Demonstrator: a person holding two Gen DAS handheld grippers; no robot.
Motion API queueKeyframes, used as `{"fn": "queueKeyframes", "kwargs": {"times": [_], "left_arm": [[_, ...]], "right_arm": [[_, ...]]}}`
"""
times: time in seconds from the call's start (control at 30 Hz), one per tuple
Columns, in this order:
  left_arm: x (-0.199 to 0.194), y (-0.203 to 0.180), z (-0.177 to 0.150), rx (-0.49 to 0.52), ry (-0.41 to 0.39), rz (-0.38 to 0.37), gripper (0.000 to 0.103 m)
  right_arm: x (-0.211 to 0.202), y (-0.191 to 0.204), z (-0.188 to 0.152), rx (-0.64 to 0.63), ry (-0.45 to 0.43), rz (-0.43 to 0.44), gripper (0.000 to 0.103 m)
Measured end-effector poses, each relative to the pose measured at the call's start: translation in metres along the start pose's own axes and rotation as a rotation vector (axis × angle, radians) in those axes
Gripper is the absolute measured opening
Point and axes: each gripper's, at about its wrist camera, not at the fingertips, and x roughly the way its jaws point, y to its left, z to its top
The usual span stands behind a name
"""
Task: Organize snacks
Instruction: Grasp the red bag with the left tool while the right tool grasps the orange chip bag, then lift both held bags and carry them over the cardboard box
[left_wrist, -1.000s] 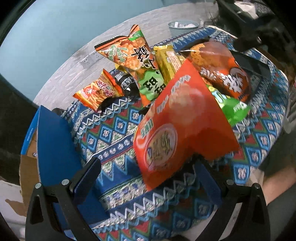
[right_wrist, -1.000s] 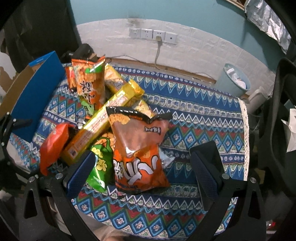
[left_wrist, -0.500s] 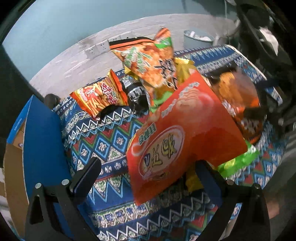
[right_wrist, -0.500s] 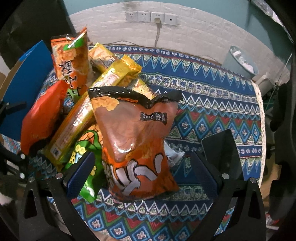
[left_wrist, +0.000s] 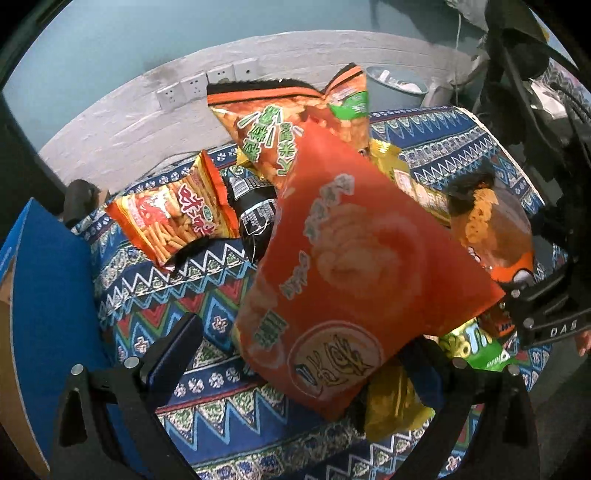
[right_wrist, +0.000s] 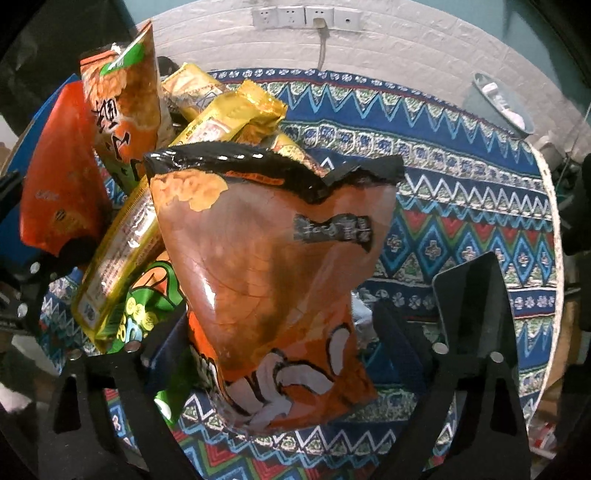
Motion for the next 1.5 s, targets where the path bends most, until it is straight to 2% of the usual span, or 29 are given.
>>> {"fn": "queueKeyframes", "kwargs": {"times": [0.03, 0.1, 0.23, 0.3, 0.33, 0.47, 0.57, 0.8, 1.07, 1.5], "left_arm": [[0.003, 0.002, 0.001, -0.014, 0.004, -0.016, 0.097], [0.007, 0.006, 0.001, -0.040, 0.025, -0.039, 0.084], [0.009, 0.012, 0.001, -0.067, 0.013, -0.056, 0.077], [0.009, 0.011, 0.000, -0.065, 0.005, -0.058, 0.069], [0.007, 0.010, -0.001, -0.057, -0.001, -0.056, 0.066], [-0.002, 0.000, -0.003, 0.007, -0.032, -0.029, 0.040], [-0.007, -0.004, -0.003, 0.017, -0.043, -0.023, 0.032], [-0.024, -0.005, -0.006, 0.029, -0.076, 0.008, 0.027], [-0.053, -0.001, -0.009, 0.020, -0.133, 0.038, 0.027], [-0.109, 0.024, -0.017, -0.046, -0.231, 0.087, 0.027]], "right_arm": [[0.002, 0.000, 0.000, -0.005, 0.001, 0.008, 0.084], [0.004, -0.001, 0.001, -0.017, 0.001, 0.021, 0.080], [0.001, 0.004, -0.002, -0.042, -0.012, 0.034, 0.062], [-0.001, 0.003, -0.003, -0.049, -0.014, 0.013, 0.052], [-0.001, 0.002, -0.004, -0.048, -0.016, 0.010, 0.049], [-0.007, -0.001, -0.003, -0.050, -0.028, 0.013, 0.046], [-0.014, 0.003, -0.004, -0.064, -0.043, -0.013, 0.045], [-0.039, 0.009, -0.004, -0.069, -0.096, -0.048, 0.045], [-0.067, 0.019, 0.003, -0.078, -0.146, -0.062, 0.045], [-0.123, 0.056, 0.028, -0.147, -0.269, -0.073, 0.045]]}}
